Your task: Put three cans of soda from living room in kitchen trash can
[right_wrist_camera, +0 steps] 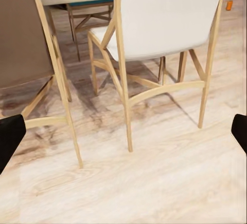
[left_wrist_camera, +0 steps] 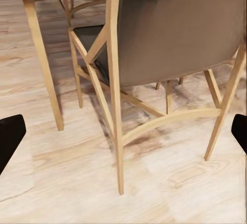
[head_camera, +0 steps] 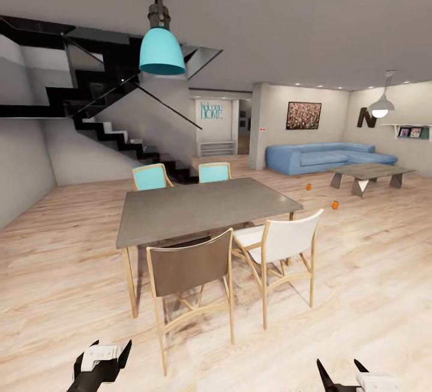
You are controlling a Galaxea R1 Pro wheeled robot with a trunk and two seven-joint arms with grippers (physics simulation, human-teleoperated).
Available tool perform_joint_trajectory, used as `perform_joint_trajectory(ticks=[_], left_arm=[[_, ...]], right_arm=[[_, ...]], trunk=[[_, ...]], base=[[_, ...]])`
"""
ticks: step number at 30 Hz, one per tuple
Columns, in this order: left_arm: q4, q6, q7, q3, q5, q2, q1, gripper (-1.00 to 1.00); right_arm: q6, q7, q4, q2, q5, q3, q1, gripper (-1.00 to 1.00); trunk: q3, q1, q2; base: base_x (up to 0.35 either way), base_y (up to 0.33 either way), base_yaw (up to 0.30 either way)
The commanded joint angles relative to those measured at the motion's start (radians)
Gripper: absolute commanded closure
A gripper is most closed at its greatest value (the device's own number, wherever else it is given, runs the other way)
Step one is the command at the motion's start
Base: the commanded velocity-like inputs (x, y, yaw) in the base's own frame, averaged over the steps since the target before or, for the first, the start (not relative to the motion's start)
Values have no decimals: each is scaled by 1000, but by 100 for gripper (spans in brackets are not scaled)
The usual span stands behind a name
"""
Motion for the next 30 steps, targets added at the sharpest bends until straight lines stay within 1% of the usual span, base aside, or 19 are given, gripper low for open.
perform_joint_trajectory(ticks=[1, 18, 25, 30], left_arm=[[0, 0, 0, 0, 0, 0, 0, -100], [1, 0, -3, -1, -1, 0, 0, -100], [0, -1, -3, -2, -1, 0, 0, -100], [0, -1, -3, -3, 0, 0, 0, -100]], right_arm=[[0, 0, 0, 0, 0, 0, 0, -100], [0, 0, 0, 1, 0, -1, 0, -100], [0, 0, 0, 1, 0, 0, 0, -100], [0, 0, 0, 2, 0, -1, 0, -100]], trunk=[[1, 0, 0], [16, 0, 0], [23, 0, 0], [27, 0, 0]], base=[[0, 0, -222], [0, -1, -222], [60, -168, -222], [155, -216, -219]])
